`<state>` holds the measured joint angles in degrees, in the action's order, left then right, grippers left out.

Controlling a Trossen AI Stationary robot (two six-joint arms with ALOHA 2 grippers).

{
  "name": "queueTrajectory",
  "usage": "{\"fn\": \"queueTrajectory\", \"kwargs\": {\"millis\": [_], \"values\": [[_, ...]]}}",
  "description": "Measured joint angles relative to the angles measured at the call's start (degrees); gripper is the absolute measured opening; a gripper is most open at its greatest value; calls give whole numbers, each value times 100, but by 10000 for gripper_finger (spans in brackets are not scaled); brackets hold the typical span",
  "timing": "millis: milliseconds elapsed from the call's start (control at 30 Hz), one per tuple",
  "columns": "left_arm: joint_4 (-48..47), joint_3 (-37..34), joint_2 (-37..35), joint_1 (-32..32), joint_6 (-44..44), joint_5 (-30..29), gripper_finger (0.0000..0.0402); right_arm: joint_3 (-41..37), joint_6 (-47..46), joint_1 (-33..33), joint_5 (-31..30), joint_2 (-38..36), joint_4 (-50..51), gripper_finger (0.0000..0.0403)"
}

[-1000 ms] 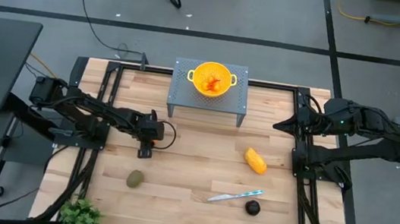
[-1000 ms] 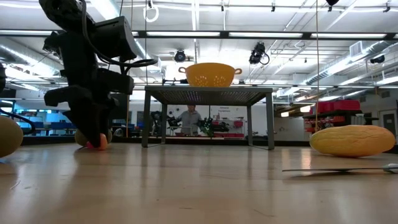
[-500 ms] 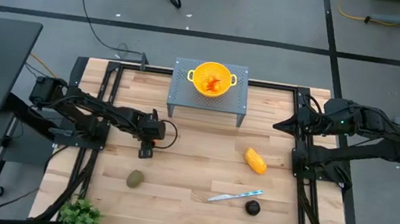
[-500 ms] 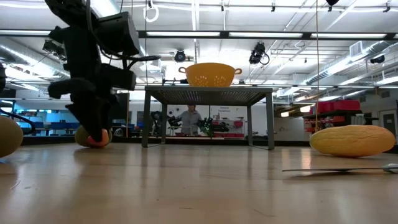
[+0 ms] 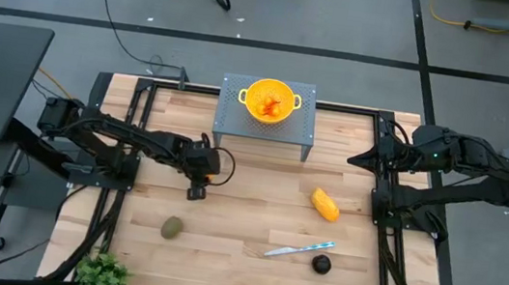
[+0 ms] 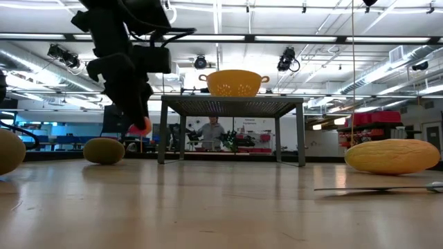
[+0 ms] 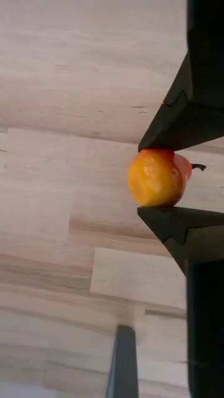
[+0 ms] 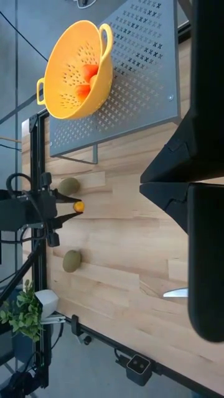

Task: Pick & Place Fruit
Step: Put the yellow pear into the yellow strainer bowl on the shelf

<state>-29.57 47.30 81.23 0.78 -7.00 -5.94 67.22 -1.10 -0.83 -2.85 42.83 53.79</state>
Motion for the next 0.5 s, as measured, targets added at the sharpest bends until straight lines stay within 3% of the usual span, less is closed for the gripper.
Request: {"fn": "queueTrajectory", "kwargs": {"millis": [500], "values": [[70, 469, 0, -146, -50, 67, 139, 0, 4, -1, -1, 0, -1, 0]]}}
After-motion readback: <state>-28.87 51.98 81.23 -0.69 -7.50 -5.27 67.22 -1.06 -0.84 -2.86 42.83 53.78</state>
